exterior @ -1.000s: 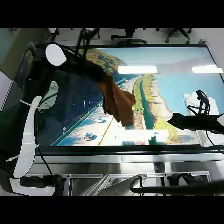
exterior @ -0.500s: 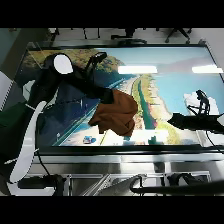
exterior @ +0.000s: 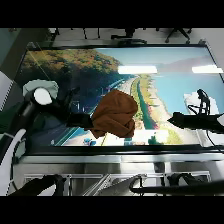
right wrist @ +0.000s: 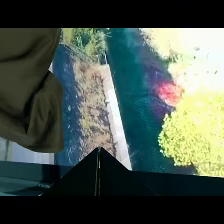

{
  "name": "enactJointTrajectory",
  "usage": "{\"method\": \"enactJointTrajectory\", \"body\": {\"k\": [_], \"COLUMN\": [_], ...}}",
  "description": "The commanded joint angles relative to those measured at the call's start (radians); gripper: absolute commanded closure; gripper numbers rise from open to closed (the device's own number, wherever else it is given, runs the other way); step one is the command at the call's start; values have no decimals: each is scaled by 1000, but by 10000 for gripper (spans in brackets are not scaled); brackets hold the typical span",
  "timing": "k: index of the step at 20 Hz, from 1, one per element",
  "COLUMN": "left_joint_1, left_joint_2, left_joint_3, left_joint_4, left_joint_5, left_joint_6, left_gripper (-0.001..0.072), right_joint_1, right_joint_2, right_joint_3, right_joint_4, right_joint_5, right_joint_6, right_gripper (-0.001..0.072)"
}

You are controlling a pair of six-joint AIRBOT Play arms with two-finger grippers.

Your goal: Fold the shirts.

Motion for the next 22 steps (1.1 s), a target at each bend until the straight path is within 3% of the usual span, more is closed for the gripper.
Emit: {"method": "enactJointTrajectory", "body": {"k": [1, 6, 7, 9, 10, 11, 12, 13, 14, 15, 16, 17, 18, 19, 22], "left_joint_1": [27, -34, -47, -53, -53, -53, -53, -53, -53, -53, -53, -53, -53, -53, -53], "left_joint_2": [139, 170, 152, 96, 61, 26, -3, -29, -49, -66, -83, -94, -102, -106, -105], "left_joint_3": [-339, -526, -526, -502, -480, -454, -431, -410, -396, -385, -373, -365, -359, -356, -357], "left_joint_4": [-179, -331, -327, -328, -328, -327, -326, -325, -325, -325, -325, -323, -316, -320, -317], "left_joint_5": [268, 629, 673, 705, 693, 676, 657, 638, 625, 610, 589, 573, 558, 550, 545], "left_joint_6": [69, 139, 142, 158, 177, 196, 213, 225, 237, 248, 257, 270, 274, 288, 291], "left_gripper": [9, 10, 63, 68, 68, 68, 69, 129, 316, 425, 430, 443, 559, 600, 602], "right_joint_1": [1, 2, 2, 6, 18, 49, 95, 150, 216, 274, 329, 369, 399, 417, 433], "right_joint_2": [0, -10, -29, -99, -144, -197, -251, -301, -356, -407, -460, -507, -552, -587, -661], "right_joint_3": [0, 0, -2, -8, -12, -15, -16, -16, -16, -16, -16, -14, -13, -12, 12], "right_joint_4": [0, 99, 126, 205, 258, 309, 346, 364, 363, 364, 367, 377, 383, 386, 440], "right_joint_5": [-74, -125, -122, -90, -70, -64, -74, -98, -138, -178, -224, -259, -290, -311, -311], "right_joint_6": [0, 0, -5, -53, -93, -128, -162, -187, -188, -201, -215, -214, -214, -214, -265], "right_gripper": [692, 687, 684, 657, 472, 334, 335, 335, 334, 332, 318, 254, 206, 214, 218]}}
